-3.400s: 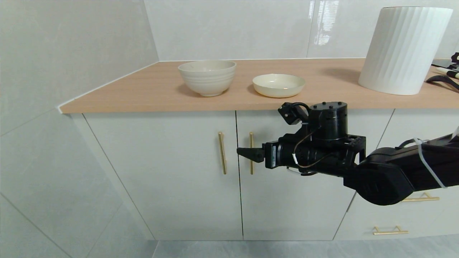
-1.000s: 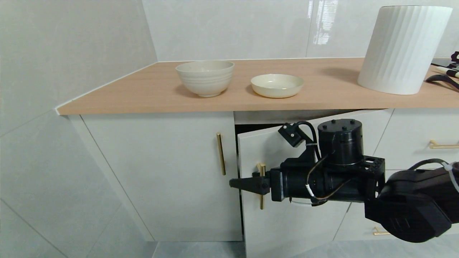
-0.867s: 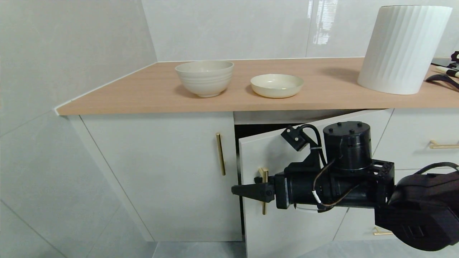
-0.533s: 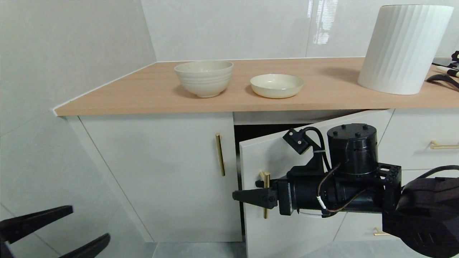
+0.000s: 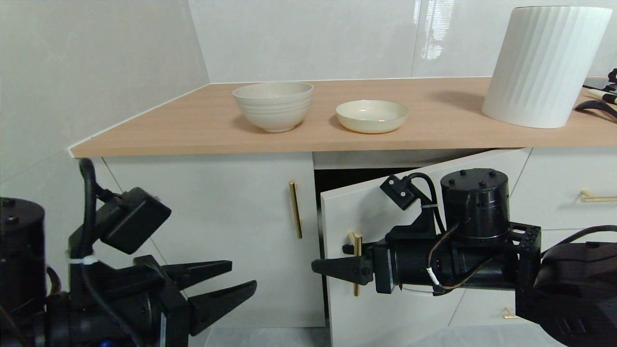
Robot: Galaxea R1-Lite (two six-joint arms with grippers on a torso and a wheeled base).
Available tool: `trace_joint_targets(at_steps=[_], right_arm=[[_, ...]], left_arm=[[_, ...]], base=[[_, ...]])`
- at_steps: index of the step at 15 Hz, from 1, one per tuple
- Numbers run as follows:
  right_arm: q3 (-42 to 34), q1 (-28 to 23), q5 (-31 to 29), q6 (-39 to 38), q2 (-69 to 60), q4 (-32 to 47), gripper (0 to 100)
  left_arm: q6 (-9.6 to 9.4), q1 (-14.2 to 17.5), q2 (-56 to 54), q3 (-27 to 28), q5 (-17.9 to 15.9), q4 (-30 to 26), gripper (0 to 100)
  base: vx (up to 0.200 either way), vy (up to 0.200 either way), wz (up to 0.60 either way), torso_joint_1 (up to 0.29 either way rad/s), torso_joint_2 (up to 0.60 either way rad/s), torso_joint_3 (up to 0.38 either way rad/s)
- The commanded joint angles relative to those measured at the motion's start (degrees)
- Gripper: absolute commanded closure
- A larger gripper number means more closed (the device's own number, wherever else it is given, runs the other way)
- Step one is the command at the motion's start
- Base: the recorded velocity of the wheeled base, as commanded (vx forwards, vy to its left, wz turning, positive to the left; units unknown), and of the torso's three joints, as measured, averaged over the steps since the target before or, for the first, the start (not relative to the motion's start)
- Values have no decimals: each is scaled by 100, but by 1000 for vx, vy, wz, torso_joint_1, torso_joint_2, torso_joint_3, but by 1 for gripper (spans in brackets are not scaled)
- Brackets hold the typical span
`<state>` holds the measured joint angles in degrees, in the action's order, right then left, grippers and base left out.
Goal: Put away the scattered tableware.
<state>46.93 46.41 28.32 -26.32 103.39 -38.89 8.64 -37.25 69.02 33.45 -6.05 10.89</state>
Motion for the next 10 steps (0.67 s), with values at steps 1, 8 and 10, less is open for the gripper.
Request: trace_joint_targets(at_steps=[1,8,10], right_arm=[[-97,228,7,4,50,-145,0],[-255,272,7,4,23,-286,0],[-272,298,7,4,32,-286,0]], left_arm=[[23,-186,700,223,7,212,100],[50,-177,2282,531,16,1698,100],[50,-168,2695,812,16,1979,100]], base=[[0,0,0,0,0,0],[0,0,0,0,0,0],[0,0,0,0,0,0]])
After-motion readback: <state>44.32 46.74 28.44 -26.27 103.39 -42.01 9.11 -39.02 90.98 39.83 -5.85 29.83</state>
